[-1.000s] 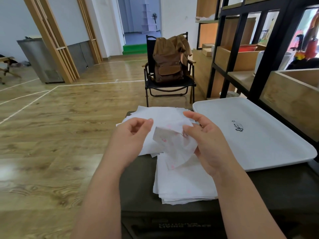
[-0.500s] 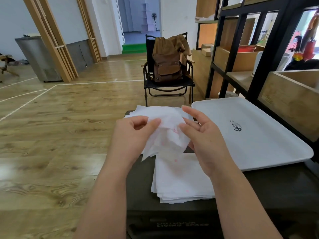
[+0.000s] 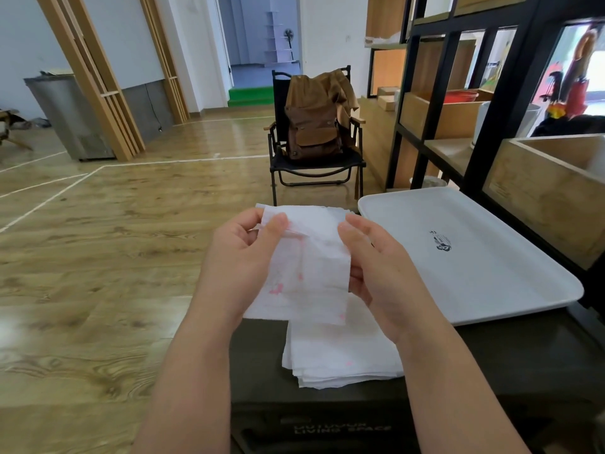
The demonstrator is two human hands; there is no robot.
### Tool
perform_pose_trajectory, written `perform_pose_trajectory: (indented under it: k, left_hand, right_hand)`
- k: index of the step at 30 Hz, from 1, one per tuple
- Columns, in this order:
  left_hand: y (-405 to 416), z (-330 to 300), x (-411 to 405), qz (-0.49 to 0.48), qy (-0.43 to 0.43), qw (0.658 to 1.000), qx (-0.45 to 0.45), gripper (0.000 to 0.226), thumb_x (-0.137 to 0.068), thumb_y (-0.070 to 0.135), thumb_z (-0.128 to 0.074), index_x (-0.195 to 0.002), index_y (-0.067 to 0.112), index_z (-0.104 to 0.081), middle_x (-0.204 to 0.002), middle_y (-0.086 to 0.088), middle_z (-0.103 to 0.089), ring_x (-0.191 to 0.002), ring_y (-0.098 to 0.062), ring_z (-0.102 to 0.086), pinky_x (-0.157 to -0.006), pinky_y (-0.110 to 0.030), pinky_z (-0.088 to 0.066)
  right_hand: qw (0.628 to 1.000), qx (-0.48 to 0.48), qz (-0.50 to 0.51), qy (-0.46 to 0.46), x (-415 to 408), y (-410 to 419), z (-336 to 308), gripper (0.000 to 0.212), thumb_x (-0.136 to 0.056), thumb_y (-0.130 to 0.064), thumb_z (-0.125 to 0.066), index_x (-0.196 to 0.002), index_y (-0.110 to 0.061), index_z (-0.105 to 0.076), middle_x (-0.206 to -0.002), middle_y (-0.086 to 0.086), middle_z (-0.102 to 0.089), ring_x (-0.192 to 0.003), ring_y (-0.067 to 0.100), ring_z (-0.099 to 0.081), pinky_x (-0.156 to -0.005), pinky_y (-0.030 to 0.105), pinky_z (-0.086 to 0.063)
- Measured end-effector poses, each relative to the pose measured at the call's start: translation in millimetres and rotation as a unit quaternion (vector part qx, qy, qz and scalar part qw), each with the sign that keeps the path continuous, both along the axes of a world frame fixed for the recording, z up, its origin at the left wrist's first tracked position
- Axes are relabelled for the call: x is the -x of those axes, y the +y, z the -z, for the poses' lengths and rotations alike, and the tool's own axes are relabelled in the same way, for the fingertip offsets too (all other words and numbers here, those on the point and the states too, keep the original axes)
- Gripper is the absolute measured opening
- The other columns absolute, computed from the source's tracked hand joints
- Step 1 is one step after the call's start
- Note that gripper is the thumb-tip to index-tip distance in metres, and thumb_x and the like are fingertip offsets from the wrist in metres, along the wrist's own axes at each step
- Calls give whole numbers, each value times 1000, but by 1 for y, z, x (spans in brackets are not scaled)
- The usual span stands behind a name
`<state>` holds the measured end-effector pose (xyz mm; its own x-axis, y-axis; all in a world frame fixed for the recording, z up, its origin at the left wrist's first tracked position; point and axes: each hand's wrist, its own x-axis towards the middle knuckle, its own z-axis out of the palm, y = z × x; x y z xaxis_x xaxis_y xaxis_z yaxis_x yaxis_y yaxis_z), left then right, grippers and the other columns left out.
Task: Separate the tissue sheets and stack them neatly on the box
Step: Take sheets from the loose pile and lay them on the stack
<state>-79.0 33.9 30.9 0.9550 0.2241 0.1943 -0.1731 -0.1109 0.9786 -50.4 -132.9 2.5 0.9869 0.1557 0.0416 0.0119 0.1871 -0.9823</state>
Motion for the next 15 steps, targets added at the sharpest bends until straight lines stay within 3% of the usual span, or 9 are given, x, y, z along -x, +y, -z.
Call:
perform_pose_trajectory:
  k: [4, 8, 10, 12, 15]
  left_hand:
    - [2, 1, 0, -3, -2, 1000, -20, 16, -96, 31, -62, -86, 27, -74, -81, -4, -77, -70, -23, -72, -62, -45, -58]
    - [-1, 1, -2, -36, -12, 999, -5, 6, -93, 26, -66, -98, 29, -69, -79, 1, -77, -71, -16, -73, -61, -37, -56]
    - [1, 4, -4, -60, -25, 997, -38, 34, -89, 26, -72, -114, 43, -55, -78, 4, -76, -72, -12, -73, -63, -33, -55]
    - [3, 4, -4, -61, -52, 993, -89, 48, -87, 24, -74, -117, 55, -52, -80, 7, -75, -74, -6, -71, -66, -24, -56]
    - [5, 5, -2, -46, -79, 984, -151, 36, -85, 18, -75, -98, 51, -70, -81, 15, -71, -66, -3, -62, -62, -14, -50]
  right_hand:
    - [998, -16, 31, -49, -1, -3, 1, 42, -90, -19, -67, -114, -49, -48, -85, 0, -76, -88, 14, -73, -76, 31, -60]
    - [991, 1, 88, -101, -2, -3, 3, 43, -92, -16, -64, -117, -47, -48, -80, -5, -76, -85, 3, -71, -69, 15, -57]
    - [985, 42, 108, -128, -3, -3, 3, 37, -92, -18, -63, -110, -48, -53, -78, -9, -75, -84, -1, -69, -64, 11, -54]
    - [980, 64, 110, -152, -3, -5, 2, 32, -91, -17, -65, -105, -46, -59, -78, -7, -74, -82, 2, -69, -62, 12, -54]
    - [972, 104, 93, -188, -1, -8, 0, 31, -87, -15, -69, -98, -44, -67, -89, -8, -72, -86, 9, -68, -73, 21, -57]
